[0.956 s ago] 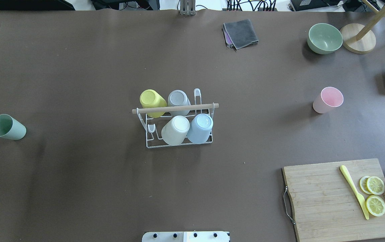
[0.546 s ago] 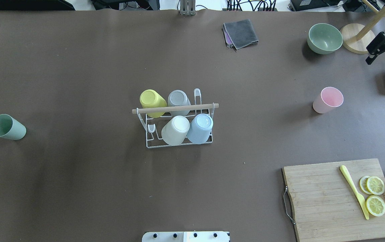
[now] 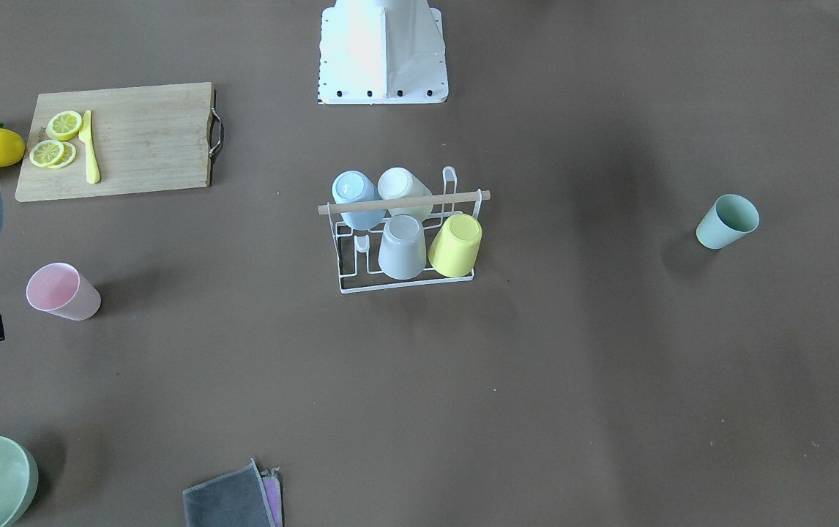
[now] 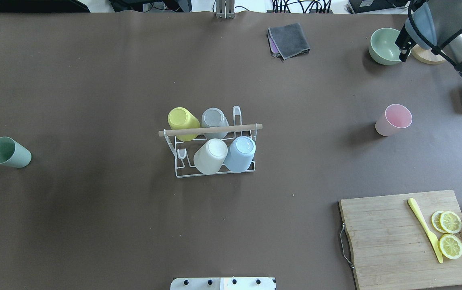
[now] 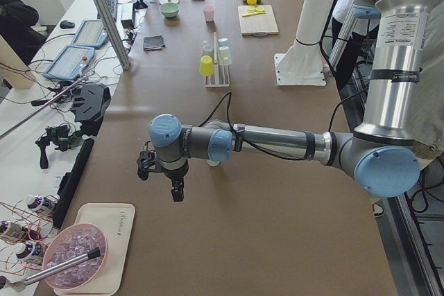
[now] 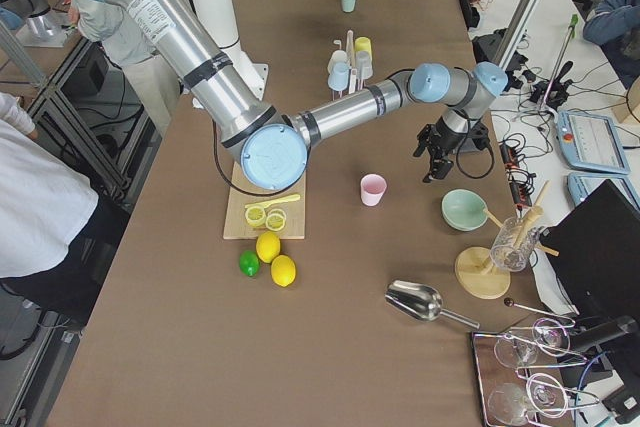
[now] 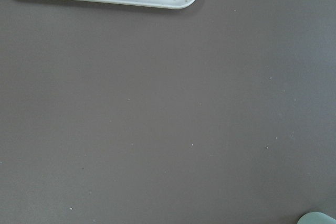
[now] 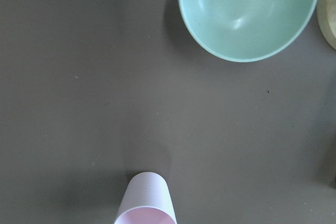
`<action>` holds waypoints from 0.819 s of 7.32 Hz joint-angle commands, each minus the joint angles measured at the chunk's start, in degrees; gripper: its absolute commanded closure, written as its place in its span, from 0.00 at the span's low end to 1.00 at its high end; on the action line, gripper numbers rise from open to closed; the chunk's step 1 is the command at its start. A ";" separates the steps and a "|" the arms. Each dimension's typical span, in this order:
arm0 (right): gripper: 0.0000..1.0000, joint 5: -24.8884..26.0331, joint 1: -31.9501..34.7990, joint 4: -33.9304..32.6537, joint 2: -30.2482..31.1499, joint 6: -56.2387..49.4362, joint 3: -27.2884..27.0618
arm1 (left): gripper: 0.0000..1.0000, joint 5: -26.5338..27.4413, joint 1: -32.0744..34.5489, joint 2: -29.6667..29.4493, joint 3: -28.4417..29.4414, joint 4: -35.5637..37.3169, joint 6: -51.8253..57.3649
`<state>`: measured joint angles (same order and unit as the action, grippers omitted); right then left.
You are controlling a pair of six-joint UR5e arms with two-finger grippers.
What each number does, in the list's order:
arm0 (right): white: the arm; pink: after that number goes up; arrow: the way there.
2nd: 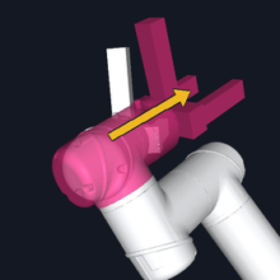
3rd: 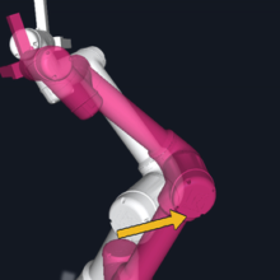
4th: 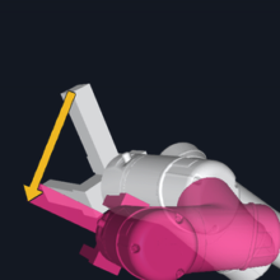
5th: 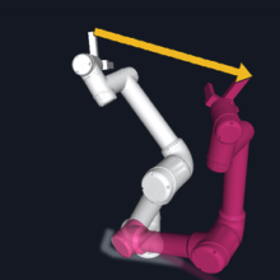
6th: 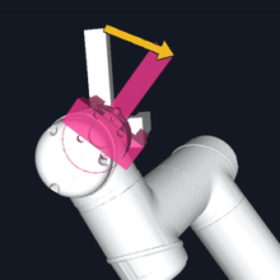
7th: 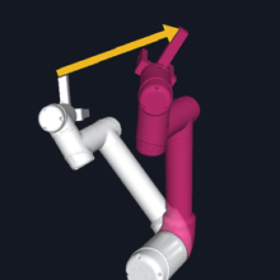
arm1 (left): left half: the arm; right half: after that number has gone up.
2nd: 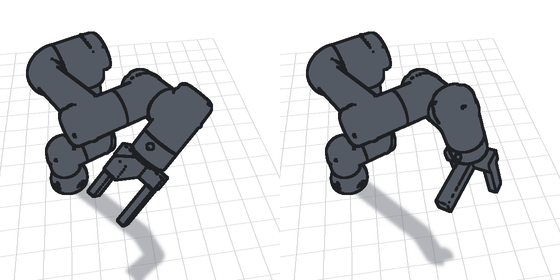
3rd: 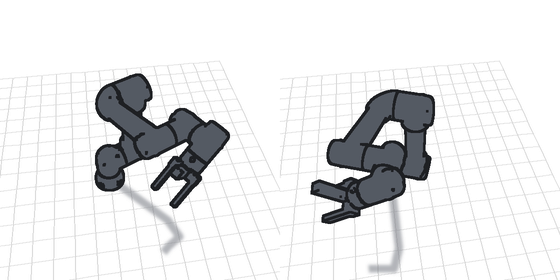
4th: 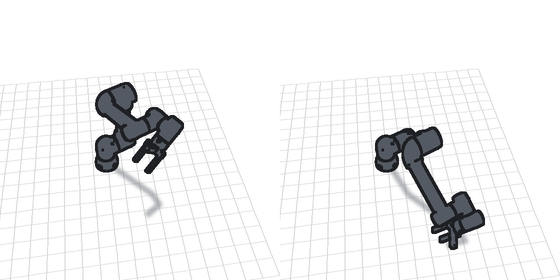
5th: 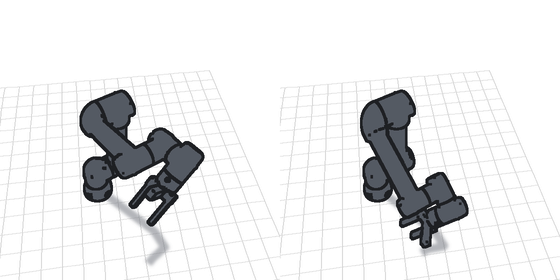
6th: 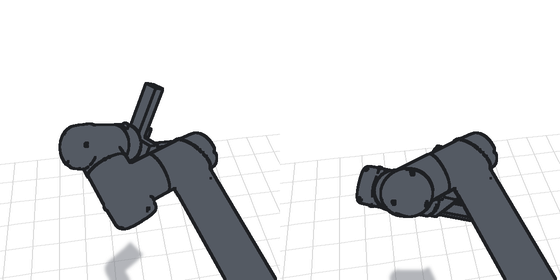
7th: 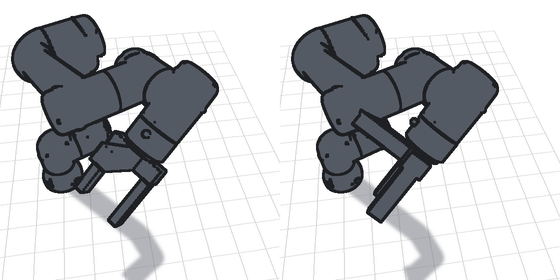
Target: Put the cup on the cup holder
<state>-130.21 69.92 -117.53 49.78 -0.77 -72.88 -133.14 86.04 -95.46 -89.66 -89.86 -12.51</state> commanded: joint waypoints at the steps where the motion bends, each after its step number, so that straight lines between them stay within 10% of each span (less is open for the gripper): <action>1: 0.00 3.97 -3.80 -1.46 -3.62 -2.83 1.16 | 0.01 1.31 -3.24 -4.02 4.04 0.65 0.46; 6: 0.00 16.80 -11.90 -5.15 -8.81 -14.59 3.62 | 0.01 1.04 -5.69 -18.27 15.91 15.41 12.59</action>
<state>-117.20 59.91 -121.41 41.67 -12.39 -69.32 -132.06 82.07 -111.92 -75.37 -76.17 -1.26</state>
